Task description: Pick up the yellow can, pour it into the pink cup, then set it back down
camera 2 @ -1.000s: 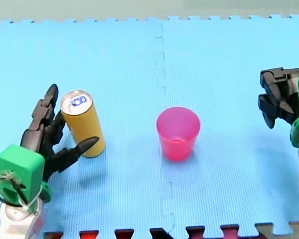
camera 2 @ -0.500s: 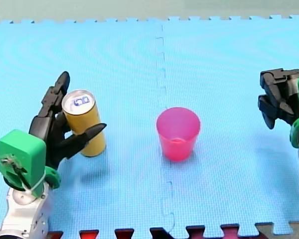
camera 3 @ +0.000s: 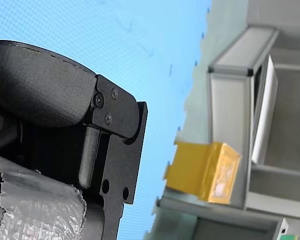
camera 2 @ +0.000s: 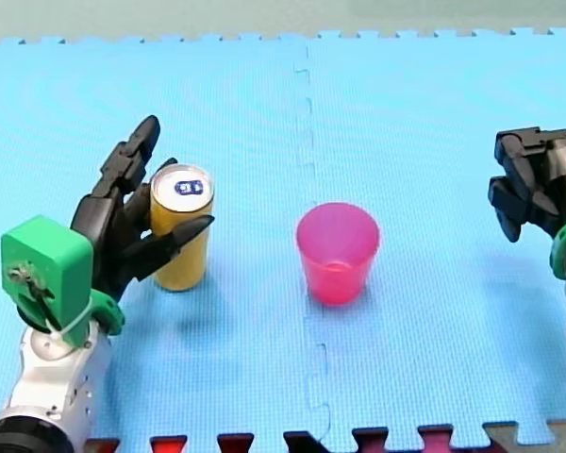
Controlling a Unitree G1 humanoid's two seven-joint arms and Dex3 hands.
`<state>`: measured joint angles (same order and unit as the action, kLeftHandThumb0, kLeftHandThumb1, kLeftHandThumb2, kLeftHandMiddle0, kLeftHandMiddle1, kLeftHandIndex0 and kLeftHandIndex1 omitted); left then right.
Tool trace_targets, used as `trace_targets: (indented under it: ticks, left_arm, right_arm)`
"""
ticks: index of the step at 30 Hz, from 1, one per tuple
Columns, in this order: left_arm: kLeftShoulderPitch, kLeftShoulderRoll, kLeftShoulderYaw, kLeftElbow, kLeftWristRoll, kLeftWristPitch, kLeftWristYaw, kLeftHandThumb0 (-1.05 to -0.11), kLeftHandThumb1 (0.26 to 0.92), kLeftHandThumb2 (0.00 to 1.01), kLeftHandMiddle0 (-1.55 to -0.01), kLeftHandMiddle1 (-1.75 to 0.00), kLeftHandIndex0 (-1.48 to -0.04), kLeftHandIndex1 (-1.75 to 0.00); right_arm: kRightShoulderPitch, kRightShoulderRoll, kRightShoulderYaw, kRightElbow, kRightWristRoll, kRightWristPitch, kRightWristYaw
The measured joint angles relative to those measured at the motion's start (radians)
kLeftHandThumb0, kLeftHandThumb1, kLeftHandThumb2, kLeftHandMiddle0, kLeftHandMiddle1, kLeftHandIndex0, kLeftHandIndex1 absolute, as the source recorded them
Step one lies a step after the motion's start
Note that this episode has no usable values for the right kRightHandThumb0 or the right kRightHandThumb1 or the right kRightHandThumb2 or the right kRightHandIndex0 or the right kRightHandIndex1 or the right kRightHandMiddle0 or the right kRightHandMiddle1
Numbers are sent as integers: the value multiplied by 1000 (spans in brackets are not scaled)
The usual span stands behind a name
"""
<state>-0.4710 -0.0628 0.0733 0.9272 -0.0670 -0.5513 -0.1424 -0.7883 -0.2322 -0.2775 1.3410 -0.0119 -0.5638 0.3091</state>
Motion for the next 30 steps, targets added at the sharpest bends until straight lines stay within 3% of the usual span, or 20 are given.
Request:
trace_targets:
  ticks: [3,4,7,10,16,30]
  left_arm:
    - [-5,5,-12,14,50,-3,66,-735,680,2,-793,-59,-709,-41]
    - [-7,6,-14,18,63,-4,90,-657,674,1,-924,-73,-859,-56]
    - [-12,11,-18,31,101,-10,165,-531,687,5,-1111,-82,-1038,-50]
    - [-14,17,-26,46,141,-32,241,-444,720,12,-1217,-83,-1119,-44]
    - [-13,14,-51,28,191,3,345,-423,739,9,-1269,-63,-1177,-33]
    - [17,4,-57,-51,169,80,355,-419,749,2,-1291,-26,-1168,-5]
  right_arm:
    - [1,-3,-1,-1,2,-5,12]
    - [1,-4,-1,-1,2,-6,16]
    - [2,-7,0,-2,2,-12,27]
    - [2,-10,0,-3,2,-13,32]
    - [2,-12,2,-4,2,-16,33]
    - [9,-12,16,-4,-3,-33,30]
